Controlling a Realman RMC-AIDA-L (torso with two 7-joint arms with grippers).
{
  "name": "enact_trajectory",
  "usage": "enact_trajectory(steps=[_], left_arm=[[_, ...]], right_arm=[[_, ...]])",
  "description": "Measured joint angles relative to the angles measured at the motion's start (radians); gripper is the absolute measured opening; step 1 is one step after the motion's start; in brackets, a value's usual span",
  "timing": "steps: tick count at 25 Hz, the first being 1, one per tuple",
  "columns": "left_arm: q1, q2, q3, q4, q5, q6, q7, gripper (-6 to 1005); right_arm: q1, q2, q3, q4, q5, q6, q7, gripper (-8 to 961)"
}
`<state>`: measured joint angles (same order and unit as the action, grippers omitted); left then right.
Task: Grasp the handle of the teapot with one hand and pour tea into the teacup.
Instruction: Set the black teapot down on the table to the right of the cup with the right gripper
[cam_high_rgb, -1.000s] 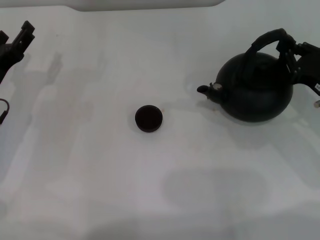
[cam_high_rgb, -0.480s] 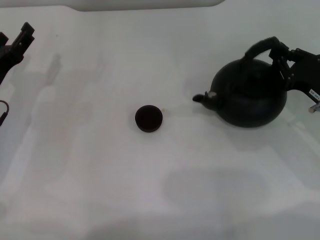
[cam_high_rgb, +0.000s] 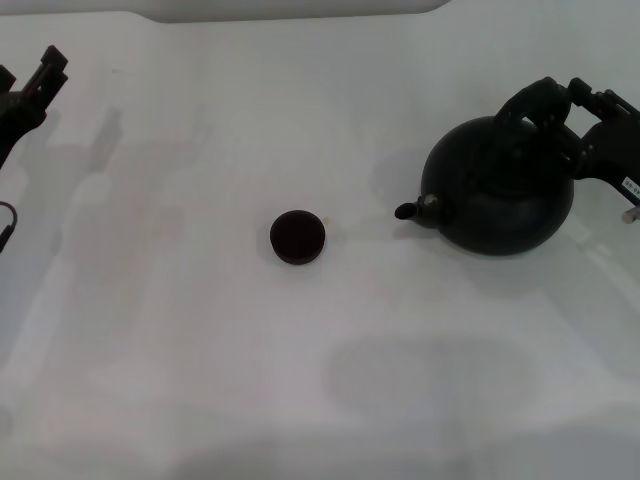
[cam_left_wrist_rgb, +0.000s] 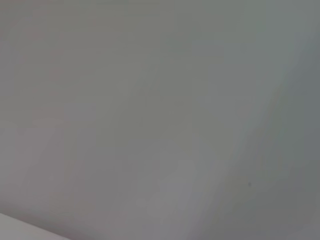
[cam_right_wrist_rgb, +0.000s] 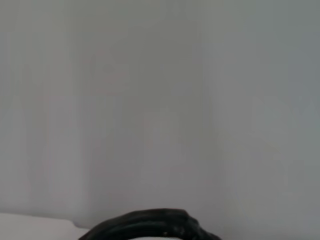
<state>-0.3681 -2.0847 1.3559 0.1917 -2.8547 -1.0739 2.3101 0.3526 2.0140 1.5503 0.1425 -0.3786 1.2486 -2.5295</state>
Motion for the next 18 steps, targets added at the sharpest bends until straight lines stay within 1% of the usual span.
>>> enact_trajectory(steps=[3, 11, 14, 16, 18], left_arm=[[0.000, 0.000, -0.005, 0.000, 0.000, 0.000, 0.000, 890], [0.000, 0.003, -0.008, 0.007, -0.003, -0.002, 0.007, 889], [-0.002, 0.003, -0.010, 0.007, -0.013, -0.002, 0.023, 890], [-0.006, 0.003, -0.011, 0.004, -0.027, -0.002, 0.033, 890], [-0.007, 0.003, -0.011, 0.003, -0.030, -0.002, 0.036, 890]], right_arm=[[-0.011, -0.002, 0.003, 0.000, 0.016, 0.004, 0.034, 557], [-0.095, -0.008, 0.004, 0.003, 0.158, 0.034, 0.097, 753], [-0.113, -0.009, 0.003, 0.008, 0.164, 0.041, 0.105, 832], [-0.112, -0.009, -0.007, 0.008, 0.155, 0.047, 0.110, 884], [-0.107, -0.009, -0.023, 0.006, 0.140, 0.049, 0.113, 884]])
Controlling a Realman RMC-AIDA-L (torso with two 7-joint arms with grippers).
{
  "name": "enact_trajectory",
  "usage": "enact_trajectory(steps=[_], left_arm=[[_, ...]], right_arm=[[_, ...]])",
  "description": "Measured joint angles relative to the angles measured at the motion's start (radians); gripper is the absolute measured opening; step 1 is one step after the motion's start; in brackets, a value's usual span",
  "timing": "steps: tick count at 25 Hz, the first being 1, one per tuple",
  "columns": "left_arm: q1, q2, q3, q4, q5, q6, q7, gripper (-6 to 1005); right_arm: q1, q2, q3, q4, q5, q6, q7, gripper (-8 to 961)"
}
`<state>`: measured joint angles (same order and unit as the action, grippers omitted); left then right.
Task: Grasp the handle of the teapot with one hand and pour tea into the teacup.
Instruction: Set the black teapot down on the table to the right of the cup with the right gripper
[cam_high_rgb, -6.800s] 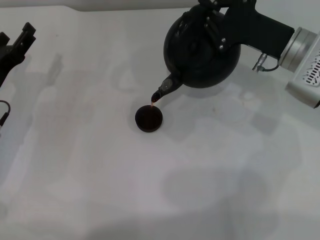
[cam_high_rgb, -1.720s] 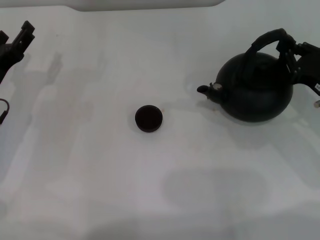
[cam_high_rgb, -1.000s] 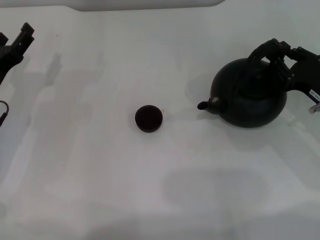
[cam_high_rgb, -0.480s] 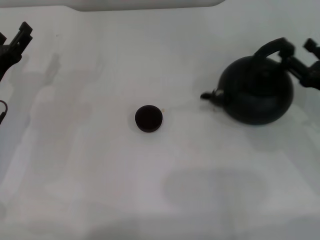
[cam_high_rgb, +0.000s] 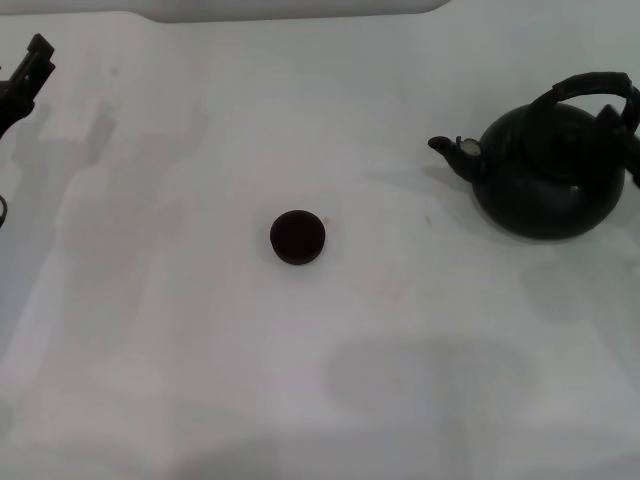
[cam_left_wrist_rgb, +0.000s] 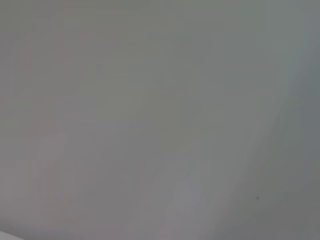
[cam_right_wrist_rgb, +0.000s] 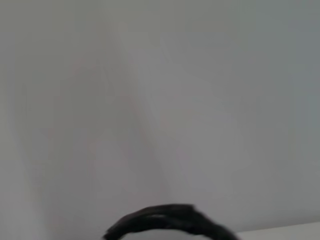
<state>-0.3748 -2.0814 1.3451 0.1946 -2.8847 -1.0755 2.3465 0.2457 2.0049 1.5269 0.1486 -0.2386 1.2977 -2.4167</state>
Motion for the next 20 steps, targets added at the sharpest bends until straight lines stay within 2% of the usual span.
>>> enact_trajectory(steps=[10, 20], left_arm=[[0.006, -0.002, 0.000, 0.004, 0.000, 0.000, 0.002, 890], [0.007, -0.002, 0.000, 0.001, 0.001, 0.000, 0.002, 890]], right_arm=[[0.027, 0.006, -0.097, 0.021, -0.010, 0.013, 0.002, 883], [0.014, 0.005, -0.093, 0.010, -0.001, 0.029, -0.003, 882]])
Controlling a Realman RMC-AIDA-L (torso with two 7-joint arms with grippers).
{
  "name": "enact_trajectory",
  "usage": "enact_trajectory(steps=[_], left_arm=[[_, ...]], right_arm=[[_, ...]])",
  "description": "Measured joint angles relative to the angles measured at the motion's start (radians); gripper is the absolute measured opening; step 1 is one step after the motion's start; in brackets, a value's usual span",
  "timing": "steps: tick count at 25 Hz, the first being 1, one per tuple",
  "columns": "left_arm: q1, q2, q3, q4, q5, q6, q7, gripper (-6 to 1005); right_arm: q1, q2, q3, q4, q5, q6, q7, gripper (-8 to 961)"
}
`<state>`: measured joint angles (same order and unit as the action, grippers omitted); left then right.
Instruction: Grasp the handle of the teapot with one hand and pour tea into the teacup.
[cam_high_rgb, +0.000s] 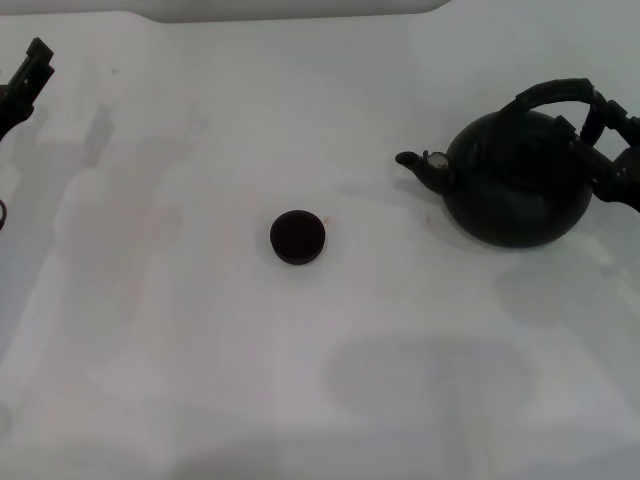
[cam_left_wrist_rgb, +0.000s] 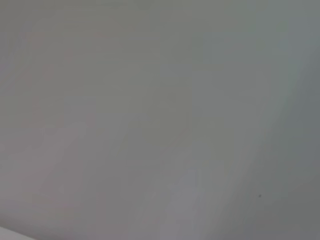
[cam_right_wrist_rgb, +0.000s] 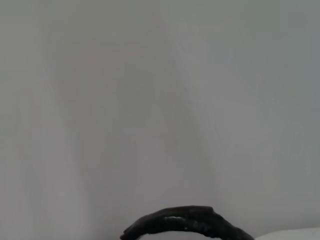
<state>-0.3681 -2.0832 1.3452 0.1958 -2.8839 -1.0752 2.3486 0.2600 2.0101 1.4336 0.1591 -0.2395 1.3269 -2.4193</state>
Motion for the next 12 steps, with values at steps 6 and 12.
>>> enact_trajectory(steps=[6, 12], left_arm=[[0.000, 0.000, 0.000, -0.001, 0.000, 0.002, 0.000, 889], [0.001, 0.002, 0.000, 0.000, 0.000, 0.002, 0.000, 889]], right_arm=[[-0.032, -0.005, 0.003, -0.010, 0.004, 0.080, -0.004, 883], [-0.066, -0.025, 0.029, -0.027, 0.014, 0.096, -0.026, 884]])
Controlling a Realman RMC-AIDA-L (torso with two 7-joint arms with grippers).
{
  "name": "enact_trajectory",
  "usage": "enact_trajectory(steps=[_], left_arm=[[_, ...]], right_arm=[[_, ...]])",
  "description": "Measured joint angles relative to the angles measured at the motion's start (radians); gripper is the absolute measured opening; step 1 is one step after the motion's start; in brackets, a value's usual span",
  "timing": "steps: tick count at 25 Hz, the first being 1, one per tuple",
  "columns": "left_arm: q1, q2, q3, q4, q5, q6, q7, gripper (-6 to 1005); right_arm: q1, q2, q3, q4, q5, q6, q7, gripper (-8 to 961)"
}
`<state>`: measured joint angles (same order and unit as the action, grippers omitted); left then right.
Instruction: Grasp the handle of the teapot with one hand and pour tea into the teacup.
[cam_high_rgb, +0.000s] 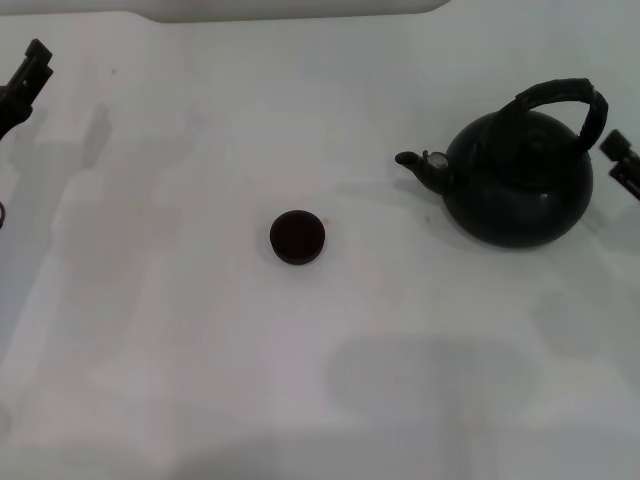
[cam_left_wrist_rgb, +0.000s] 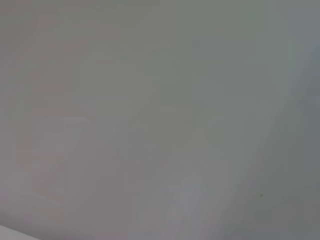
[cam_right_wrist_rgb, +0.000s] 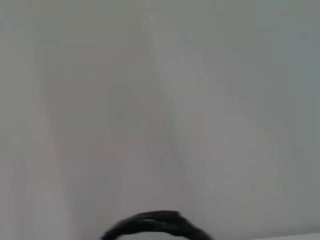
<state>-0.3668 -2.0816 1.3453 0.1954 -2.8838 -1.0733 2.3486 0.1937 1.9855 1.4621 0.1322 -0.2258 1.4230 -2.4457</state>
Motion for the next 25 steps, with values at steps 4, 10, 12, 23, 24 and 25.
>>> enact_trajectory(steps=[4, 10, 12, 23, 24, 25], left_arm=[[0.000, 0.000, 0.000, -0.001, 0.000, 0.000, 0.003, 890], [0.000, -0.003, 0.000, 0.003, 0.000, -0.002, 0.039, 889], [0.000, -0.003, 0.000, 0.000, 0.000, -0.003, 0.047, 889], [-0.004, -0.003, 0.000, -0.004, 0.000, 0.002, 0.079, 889], [-0.004, -0.003, 0.000, -0.004, 0.000, 0.002, 0.079, 889], [-0.004, -0.003, 0.000, -0.004, 0.000, 0.003, 0.080, 889]], right_arm=[[-0.004, 0.007, 0.085, -0.004, 0.002, -0.042, -0.141, 885], [0.022, 0.033, 0.197, 0.007, 0.009, -0.151, -0.372, 884], [0.035, 0.033, 0.203, 0.008, 0.030, -0.188, -0.376, 884], [0.065, 0.033, 0.203, 0.010, 0.080, -0.349, -0.382, 884], [0.065, 0.034, 0.202, 0.010, 0.080, -0.350, -0.381, 884], [0.065, 0.034, 0.201, 0.010, 0.080, -0.351, -0.380, 884]])
